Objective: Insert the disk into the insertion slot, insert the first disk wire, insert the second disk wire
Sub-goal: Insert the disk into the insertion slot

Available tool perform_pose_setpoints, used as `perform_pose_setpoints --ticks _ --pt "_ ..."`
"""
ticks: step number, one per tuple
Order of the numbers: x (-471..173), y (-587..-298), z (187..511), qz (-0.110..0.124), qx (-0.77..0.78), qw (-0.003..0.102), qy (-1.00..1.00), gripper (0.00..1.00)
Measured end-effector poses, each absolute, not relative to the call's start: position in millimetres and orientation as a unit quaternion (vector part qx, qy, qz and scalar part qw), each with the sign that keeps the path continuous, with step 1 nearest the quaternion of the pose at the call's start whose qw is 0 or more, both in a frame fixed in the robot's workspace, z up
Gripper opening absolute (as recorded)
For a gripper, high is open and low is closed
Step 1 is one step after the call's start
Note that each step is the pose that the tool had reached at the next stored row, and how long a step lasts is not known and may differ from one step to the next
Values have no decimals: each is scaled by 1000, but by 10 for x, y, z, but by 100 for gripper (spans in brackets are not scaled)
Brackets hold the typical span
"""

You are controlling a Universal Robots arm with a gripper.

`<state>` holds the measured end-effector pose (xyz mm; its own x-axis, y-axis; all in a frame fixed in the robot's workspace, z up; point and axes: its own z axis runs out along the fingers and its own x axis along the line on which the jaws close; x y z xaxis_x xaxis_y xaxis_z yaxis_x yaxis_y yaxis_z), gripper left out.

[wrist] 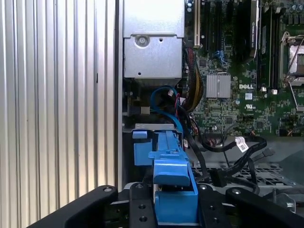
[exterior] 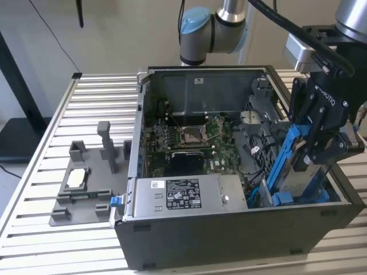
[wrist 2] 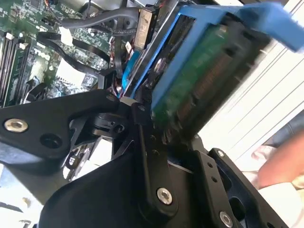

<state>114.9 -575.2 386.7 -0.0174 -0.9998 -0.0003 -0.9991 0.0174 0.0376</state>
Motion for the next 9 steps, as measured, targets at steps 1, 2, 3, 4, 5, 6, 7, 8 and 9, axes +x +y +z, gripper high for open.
perform_pose_setpoints --ticks 1,2,3,4,5,6,7,8,9 --pt "1150 -5752 3867 -13 701 13 -713 34" --pt "1150 -5752 3868 -13 701 13 -713 41" --pt "1150 -5752 3872 -14 701 13 -713 41" --pt "1149 -5752 3880 -14 701 12 -713 41" --pt "1149 -5752 3887 -14 701 12 -713 41" --pt "1149 -5752 3887 -14 701 12 -713 41" --pt "1150 -5752 3888 -14 701 12 -713 41" --pt "1149 -5752 3887 -14 701 12 -713 41" --pt "1149 -5752 3887 -14 701 12 -713 41"
